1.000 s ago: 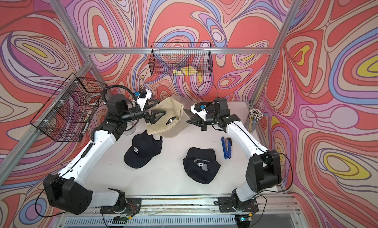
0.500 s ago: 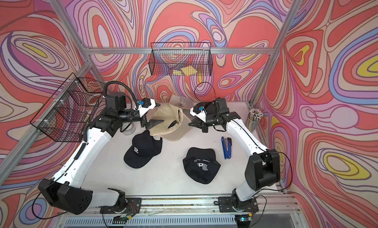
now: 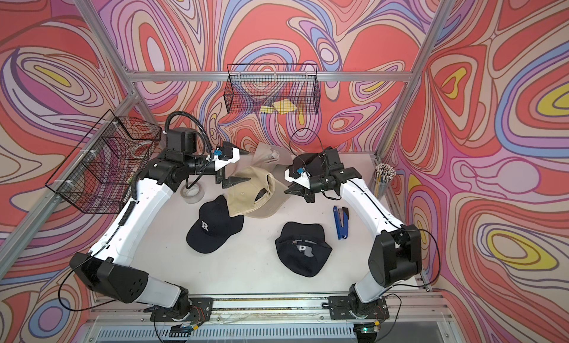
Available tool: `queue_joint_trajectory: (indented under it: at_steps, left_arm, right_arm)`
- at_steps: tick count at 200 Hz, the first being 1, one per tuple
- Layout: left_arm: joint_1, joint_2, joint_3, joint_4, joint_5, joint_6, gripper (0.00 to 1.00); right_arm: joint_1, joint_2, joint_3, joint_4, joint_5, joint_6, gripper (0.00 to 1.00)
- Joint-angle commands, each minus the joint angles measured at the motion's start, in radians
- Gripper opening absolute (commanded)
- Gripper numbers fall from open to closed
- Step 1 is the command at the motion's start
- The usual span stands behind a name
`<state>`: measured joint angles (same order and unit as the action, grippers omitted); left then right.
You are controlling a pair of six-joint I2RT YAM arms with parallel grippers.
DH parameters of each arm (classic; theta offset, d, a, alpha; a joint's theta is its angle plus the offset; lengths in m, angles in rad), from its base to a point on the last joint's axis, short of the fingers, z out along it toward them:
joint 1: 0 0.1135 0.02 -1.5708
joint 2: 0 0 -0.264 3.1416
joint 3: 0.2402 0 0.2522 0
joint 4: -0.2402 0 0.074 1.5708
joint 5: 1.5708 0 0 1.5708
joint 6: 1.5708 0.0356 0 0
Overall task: Open the adjustable buckle of the baseball cap
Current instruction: Pick up the baseball cap from the center of the board.
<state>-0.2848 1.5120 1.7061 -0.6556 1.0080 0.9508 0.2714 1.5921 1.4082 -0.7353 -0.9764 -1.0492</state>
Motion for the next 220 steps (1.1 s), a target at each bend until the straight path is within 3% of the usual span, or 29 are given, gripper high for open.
queue_joint_trajectory:
  at_steps: [1, 17, 58, 95, 118, 139, 186, 206, 220]
  left_arm:
    - [-0.008, 0.059, 0.089, -0.229, 0.075, 0.172, 0.89]
    - [-0.018, 0.105, 0.15, -0.327, 0.069, 0.241, 0.88]
    - [-0.084, 0.165, 0.211, -0.434, -0.107, 0.317, 0.87]
    - [-0.117, 0.158, 0.161, -0.324, -0.198, 0.271, 0.85]
    - [-0.117, 0.138, 0.131, -0.272, -0.197, 0.254, 0.81]
    - [-0.117, 0.118, 0.107, -0.24, -0.189, 0.243, 0.67]
    - [-0.118, 0.102, 0.077, -0.193, -0.226, 0.212, 0.27]
    - [-0.118, 0.102, 0.071, -0.177, -0.218, 0.185, 0.14]
    - [-0.118, 0.105, 0.065, -0.146, -0.232, 0.145, 0.01]
  right_arm:
    - [0.008, 0.012, 0.035, -0.031, -0.008, -0.065, 0.0]
    - [0.007, 0.021, 0.057, -0.056, -0.004, -0.096, 0.0]
    - [0.008, 0.027, 0.094, -0.089, -0.01, -0.16, 0.0]
    - [0.012, 0.033, 0.109, -0.115, -0.019, -0.196, 0.0]
    - [0.017, 0.03, 0.105, -0.121, -0.017, -0.206, 0.0]
    - [0.018, 0.026, 0.101, -0.118, -0.016, -0.206, 0.0]
    - [0.019, 0.024, 0.103, -0.102, -0.025, -0.185, 0.0]
    - [0.019, 0.025, 0.084, -0.021, -0.013, -0.102, 0.0]
    - [0.019, 0.0, 0.02, 0.192, 0.068, 0.101, 0.21]
